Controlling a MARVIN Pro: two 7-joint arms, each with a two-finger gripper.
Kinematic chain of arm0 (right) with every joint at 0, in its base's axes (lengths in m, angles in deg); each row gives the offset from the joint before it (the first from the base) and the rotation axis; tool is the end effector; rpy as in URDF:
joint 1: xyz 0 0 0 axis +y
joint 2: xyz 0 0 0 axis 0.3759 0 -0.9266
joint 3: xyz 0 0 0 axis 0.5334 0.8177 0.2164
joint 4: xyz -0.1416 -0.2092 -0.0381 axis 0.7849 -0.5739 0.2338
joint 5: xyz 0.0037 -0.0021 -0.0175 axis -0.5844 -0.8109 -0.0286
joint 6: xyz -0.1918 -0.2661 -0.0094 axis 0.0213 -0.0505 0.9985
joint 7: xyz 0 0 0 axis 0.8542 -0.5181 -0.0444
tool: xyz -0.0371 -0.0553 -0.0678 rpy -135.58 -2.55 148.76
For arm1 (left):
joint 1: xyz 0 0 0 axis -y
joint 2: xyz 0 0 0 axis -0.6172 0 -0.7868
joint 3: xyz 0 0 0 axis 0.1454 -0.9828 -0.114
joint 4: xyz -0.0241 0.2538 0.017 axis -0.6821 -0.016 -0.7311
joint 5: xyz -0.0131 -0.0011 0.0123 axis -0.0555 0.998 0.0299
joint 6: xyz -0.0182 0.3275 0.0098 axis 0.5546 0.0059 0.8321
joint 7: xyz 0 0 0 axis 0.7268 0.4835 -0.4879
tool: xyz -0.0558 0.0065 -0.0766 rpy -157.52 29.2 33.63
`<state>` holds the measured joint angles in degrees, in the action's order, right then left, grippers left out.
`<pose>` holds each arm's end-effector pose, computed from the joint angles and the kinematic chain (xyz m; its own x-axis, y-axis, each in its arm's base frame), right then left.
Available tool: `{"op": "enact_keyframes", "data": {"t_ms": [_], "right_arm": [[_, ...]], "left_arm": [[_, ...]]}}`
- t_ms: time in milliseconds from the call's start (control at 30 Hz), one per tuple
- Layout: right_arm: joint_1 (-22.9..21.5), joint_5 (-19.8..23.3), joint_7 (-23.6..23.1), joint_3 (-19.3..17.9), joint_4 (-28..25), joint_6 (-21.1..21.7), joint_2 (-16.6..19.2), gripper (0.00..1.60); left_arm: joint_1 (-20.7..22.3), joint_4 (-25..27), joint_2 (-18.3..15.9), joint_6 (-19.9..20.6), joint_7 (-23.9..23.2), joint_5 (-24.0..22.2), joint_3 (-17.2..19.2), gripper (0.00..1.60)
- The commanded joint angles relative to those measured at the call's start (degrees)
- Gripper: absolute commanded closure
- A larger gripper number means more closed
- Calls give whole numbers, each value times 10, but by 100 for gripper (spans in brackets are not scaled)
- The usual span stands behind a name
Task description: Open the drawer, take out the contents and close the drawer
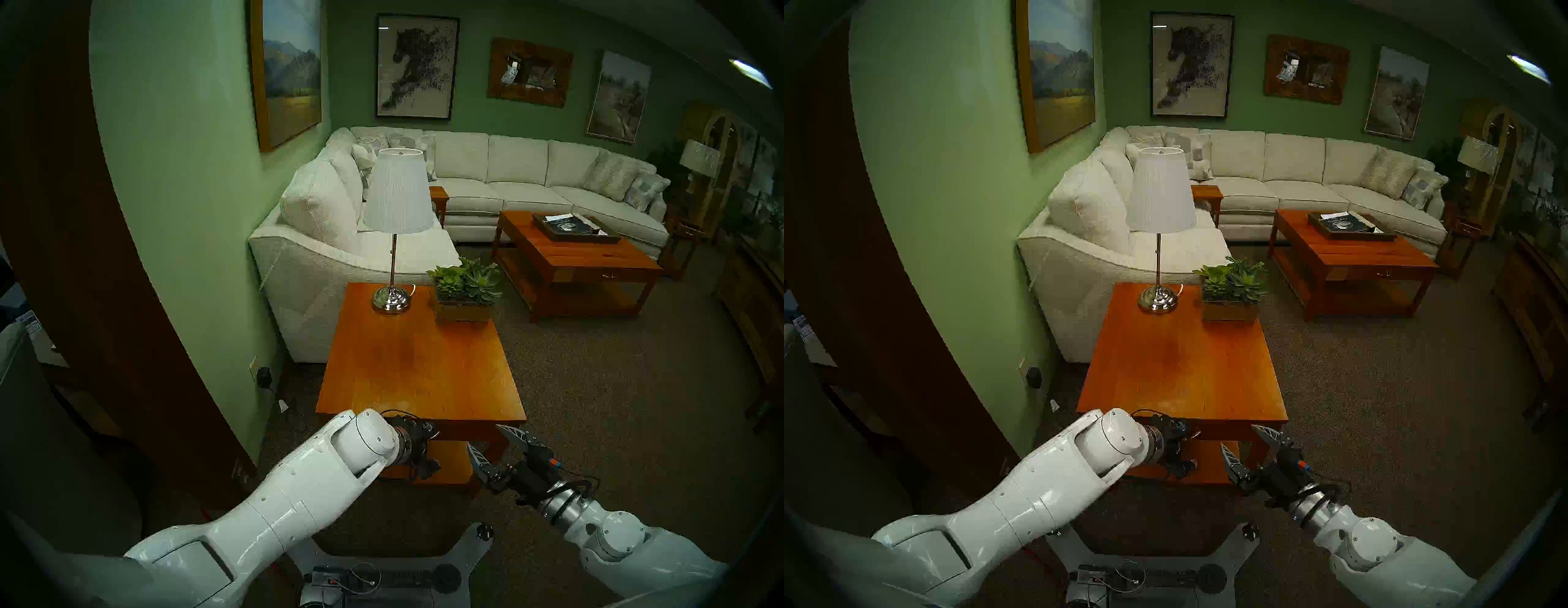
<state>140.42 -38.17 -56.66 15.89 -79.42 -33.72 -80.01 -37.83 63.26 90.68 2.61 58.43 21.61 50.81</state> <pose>0.2342 -0.0567 -0.4149 0.2006 0.0411 0.9788 0.5144 -0.8548 -0.0696 0.3591 -0.2029 -0.4203 0.2519 -0.7480 0.6141 -0.8953 -0.4210 -0.1456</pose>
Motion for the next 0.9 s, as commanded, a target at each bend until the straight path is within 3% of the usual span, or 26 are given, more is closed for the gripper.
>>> {"op": "enact_keyframes", "data": {"t_ms": [0, 300, 867], "right_arm": [[-4, 1, 1, -6, -14, -4, 1, 0], [-5, 1, 0, -5, -13, -4, 1, 0], [-5, 1, 0, -5, -13, -4, 1, 0]], "left_arm": [[10, -7, 15, -16, 12, 9, -9, 0], [36, -70, 46, -34, 42, 26, -20, 0], [48, -111, 66, -68, 67, 41, -25, 0]]}}
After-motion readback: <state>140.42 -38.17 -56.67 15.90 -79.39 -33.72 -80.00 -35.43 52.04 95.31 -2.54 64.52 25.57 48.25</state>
